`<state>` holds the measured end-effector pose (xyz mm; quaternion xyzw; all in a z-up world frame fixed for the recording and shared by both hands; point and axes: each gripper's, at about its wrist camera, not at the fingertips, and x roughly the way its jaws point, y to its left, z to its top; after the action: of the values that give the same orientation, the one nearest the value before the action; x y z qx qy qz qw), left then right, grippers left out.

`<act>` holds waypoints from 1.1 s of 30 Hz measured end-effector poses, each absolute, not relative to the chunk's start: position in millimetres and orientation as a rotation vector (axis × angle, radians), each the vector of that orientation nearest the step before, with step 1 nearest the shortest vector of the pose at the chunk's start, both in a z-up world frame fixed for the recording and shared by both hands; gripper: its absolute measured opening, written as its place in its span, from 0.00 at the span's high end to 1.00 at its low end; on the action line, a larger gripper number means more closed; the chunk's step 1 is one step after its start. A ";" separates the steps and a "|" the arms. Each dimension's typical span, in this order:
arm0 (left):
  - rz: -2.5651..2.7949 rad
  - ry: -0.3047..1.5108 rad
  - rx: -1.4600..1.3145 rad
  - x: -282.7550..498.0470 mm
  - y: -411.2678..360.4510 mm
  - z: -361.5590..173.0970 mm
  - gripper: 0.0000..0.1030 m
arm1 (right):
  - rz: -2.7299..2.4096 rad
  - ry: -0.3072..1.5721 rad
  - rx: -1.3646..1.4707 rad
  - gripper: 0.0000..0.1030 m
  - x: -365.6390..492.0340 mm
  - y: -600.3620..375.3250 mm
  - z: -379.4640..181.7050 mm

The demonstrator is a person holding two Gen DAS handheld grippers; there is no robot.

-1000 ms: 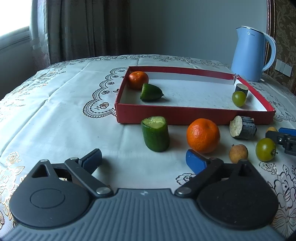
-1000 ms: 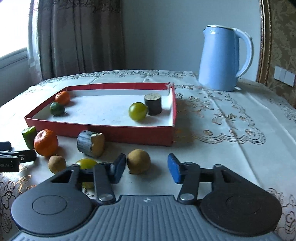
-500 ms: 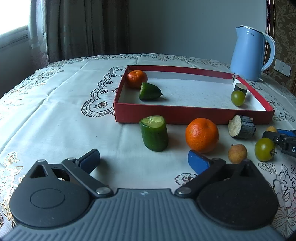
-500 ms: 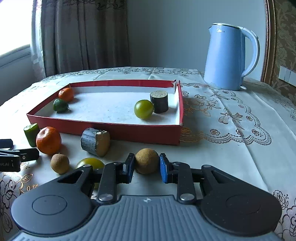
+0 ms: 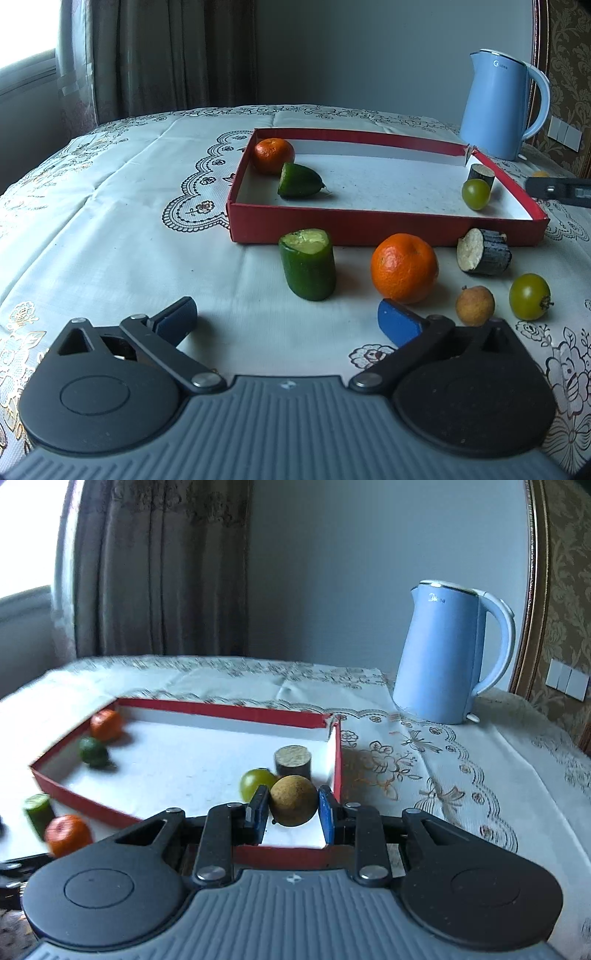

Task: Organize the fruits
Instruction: 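Carry the brown fruit with the right gripper into the tray and open, then move the left gripper to the cut cucumber piece and close on it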

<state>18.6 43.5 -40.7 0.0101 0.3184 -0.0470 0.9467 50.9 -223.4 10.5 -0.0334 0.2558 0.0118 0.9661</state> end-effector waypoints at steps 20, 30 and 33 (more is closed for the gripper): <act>-0.096 0.649 0.021 18.6 43.5 -40.5 0.00 | 0.026 0.556 0.078 0.53 61.1 -242.0 -0.6; -0.096 0.649 0.021 18.0 43.8 -40.5 0.00 | -0.048 0.514 0.061 0.22 8.4 -252.3 -6.5; -0.097 0.649 0.020 18.2 44.1 -40.4 0.00 | -0.072 0.545 0.062 0.22 10.5 -254.7 -15.7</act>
<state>18.2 44.1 -40.4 0.0097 0.3187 -0.0477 0.9466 10.5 -254.7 -15.7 0.0308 0.2689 -0.0354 0.9620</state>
